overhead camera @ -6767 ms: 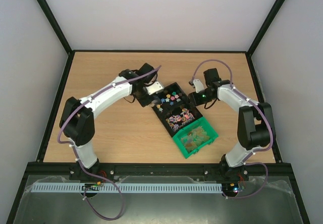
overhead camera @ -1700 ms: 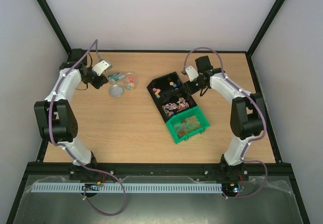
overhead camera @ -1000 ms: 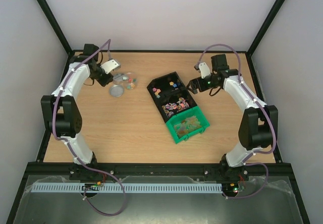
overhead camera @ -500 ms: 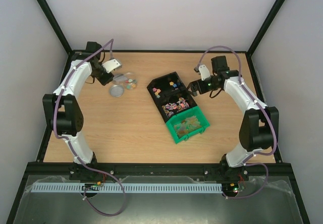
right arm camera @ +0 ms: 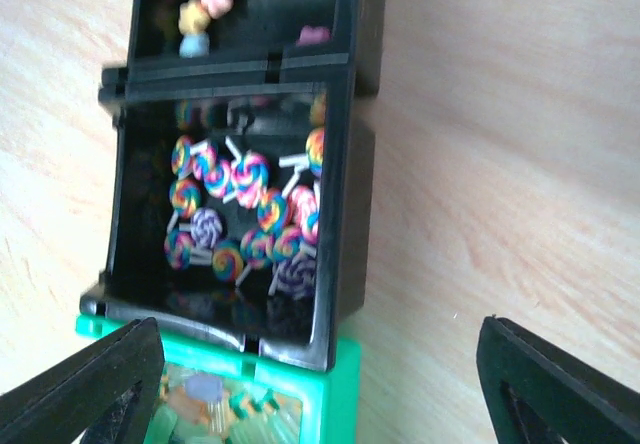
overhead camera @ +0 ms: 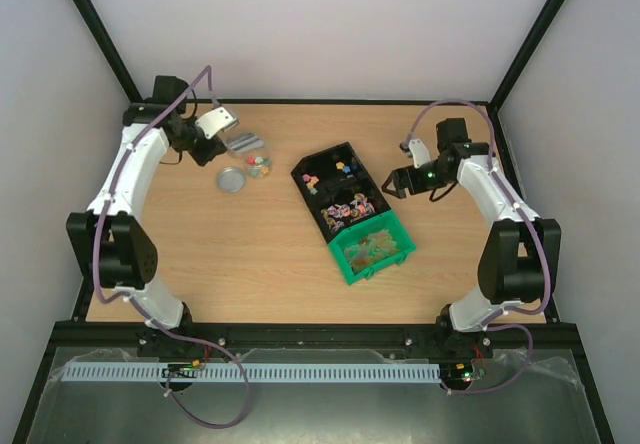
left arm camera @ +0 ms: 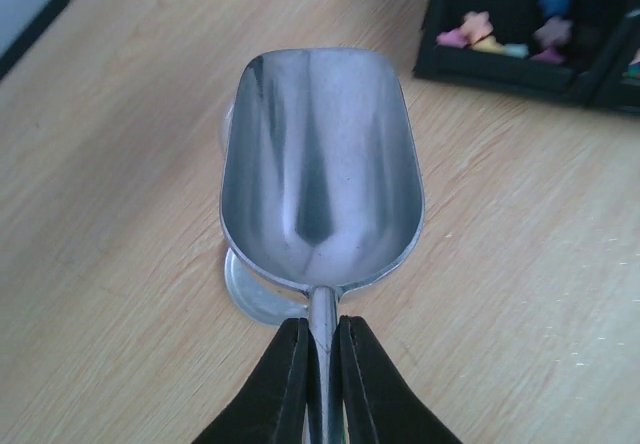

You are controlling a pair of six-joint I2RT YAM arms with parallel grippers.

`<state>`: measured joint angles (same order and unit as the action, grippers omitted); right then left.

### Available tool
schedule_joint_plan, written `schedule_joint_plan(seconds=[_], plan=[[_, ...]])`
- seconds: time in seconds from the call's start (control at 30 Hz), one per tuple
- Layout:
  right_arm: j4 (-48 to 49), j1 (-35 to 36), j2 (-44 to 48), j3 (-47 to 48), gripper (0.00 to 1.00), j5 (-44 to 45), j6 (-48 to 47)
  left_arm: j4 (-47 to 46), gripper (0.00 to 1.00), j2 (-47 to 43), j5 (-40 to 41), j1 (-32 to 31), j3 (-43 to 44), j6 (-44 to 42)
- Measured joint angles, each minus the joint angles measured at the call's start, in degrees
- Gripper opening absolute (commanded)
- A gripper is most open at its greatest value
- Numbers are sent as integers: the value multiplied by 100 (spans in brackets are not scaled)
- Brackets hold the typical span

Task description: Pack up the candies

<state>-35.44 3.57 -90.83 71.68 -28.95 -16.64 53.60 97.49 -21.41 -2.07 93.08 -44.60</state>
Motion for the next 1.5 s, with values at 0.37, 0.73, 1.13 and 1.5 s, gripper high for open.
schedule_joint_plan(seconds=[0.37, 0.73, 1.13, 1.5], plan=[[-680, 24, 365, -870, 65, 70, -396, 603, 2, -1486, -142, -2107, -168, 188], [-743, 525, 284, -1176, 54, 212, -448, 927, 2, -1364, 903, -4634, -557, 1158], [-614, 660, 155, -1220, 52, 125, -42, 1460, 2, -420, 2262, -5696, -306, 1617], [-610, 693, 249, -1401, 58, 286, -79, 1665, 2, 662, 2494, -5943, 310, 1766]])
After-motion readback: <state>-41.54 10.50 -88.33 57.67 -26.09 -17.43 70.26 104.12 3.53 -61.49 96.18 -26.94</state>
